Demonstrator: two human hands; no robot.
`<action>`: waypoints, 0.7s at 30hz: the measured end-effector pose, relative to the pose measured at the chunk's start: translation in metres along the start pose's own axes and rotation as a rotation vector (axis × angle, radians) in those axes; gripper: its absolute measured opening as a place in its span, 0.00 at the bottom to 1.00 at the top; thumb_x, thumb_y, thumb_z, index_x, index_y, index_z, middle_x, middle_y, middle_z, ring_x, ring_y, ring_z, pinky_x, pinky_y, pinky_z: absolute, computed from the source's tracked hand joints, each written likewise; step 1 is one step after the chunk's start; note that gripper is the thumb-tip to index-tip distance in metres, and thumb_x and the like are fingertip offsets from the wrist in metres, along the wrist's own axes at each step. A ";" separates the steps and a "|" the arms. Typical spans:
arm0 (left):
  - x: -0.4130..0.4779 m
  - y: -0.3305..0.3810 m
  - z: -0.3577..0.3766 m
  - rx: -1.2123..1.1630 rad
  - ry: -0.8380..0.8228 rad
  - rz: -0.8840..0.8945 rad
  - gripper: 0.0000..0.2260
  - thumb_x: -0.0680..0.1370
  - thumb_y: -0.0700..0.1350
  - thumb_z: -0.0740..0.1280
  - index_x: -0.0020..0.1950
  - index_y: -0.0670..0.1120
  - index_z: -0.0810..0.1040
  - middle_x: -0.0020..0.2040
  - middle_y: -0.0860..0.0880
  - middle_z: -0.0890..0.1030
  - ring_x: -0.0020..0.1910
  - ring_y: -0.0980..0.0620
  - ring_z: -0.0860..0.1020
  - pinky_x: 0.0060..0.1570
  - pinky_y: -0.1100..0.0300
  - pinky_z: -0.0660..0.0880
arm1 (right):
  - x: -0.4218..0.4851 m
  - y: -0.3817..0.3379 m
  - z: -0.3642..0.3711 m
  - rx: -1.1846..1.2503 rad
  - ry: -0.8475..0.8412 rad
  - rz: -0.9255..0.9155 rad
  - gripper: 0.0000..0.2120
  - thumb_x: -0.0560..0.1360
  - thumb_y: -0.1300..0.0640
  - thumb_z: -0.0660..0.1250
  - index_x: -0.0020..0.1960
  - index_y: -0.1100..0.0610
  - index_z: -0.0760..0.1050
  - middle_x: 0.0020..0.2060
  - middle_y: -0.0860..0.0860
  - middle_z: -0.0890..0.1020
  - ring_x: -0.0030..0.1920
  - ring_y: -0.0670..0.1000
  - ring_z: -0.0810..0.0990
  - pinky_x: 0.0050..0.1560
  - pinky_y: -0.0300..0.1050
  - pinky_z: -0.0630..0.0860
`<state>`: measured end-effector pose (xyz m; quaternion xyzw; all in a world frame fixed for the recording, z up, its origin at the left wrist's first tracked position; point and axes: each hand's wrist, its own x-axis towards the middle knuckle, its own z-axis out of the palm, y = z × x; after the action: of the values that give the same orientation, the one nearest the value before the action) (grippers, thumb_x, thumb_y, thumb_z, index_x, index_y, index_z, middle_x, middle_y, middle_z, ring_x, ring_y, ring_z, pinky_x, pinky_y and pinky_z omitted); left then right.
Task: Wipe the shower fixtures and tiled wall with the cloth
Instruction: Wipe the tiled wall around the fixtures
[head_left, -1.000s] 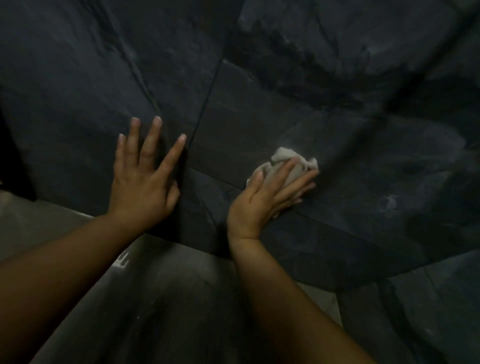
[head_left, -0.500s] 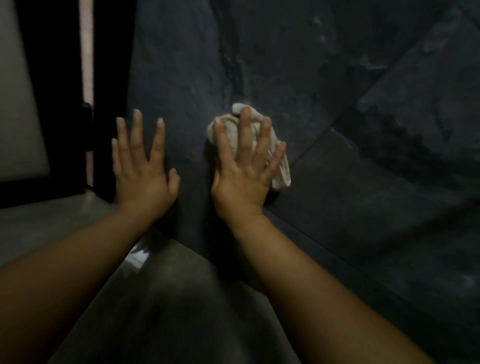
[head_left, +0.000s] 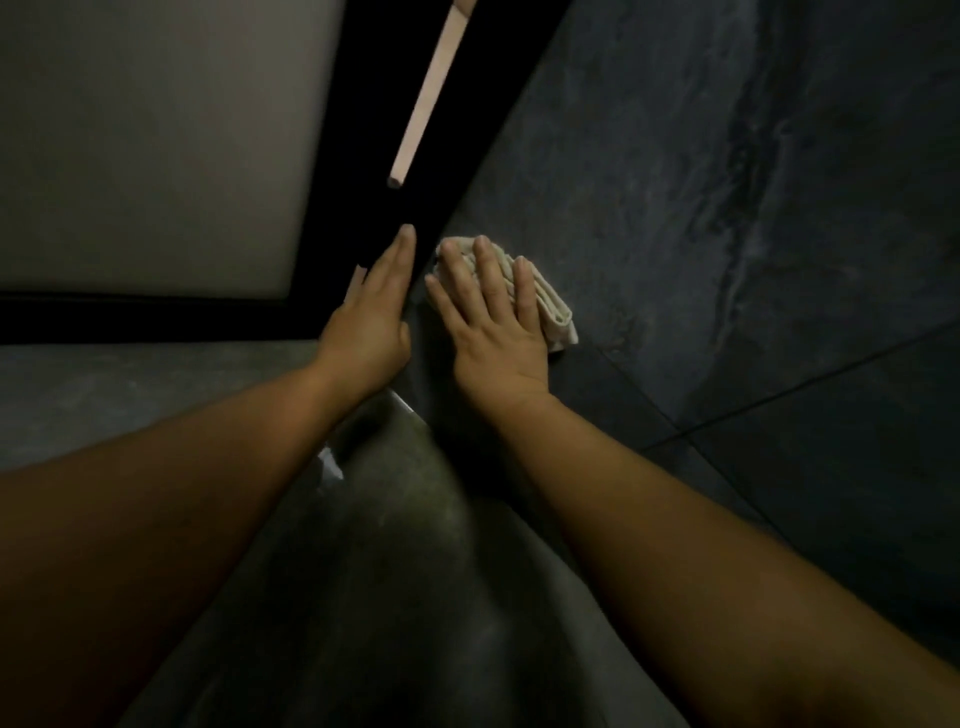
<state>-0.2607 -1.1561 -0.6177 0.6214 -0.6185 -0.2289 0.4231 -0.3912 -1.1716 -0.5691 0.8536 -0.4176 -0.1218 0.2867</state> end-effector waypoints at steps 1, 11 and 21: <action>0.000 0.000 0.001 -0.009 -0.018 -0.004 0.36 0.74 0.32 0.58 0.77 0.49 0.44 0.78 0.51 0.49 0.75 0.50 0.55 0.70 0.51 0.62 | 0.000 -0.005 0.006 -0.009 -0.018 -0.030 0.29 0.79 0.57 0.46 0.77 0.53 0.41 0.76 0.53 0.37 0.74 0.58 0.34 0.63 0.57 0.20; -0.011 -0.003 0.025 0.033 -0.080 -0.049 0.39 0.75 0.35 0.62 0.77 0.50 0.40 0.76 0.56 0.36 0.62 0.46 0.71 0.40 0.66 0.69 | -0.034 -0.043 0.088 -0.002 -0.231 -0.253 0.27 0.79 0.58 0.44 0.77 0.57 0.43 0.76 0.55 0.39 0.74 0.58 0.33 0.55 0.54 0.13; -0.040 0.029 0.078 0.147 -0.125 -0.080 0.43 0.75 0.38 0.64 0.75 0.53 0.35 0.75 0.52 0.32 0.76 0.47 0.46 0.67 0.53 0.67 | -0.117 -0.019 0.140 0.018 -0.156 -0.255 0.29 0.72 0.58 0.44 0.69 0.53 0.69 0.73 0.51 0.64 0.73 0.54 0.57 0.72 0.52 0.35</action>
<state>-0.3455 -1.1332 -0.6458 0.6593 -0.6337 -0.2378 0.3275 -0.5145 -1.1252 -0.6968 0.8901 -0.3279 -0.2196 0.2281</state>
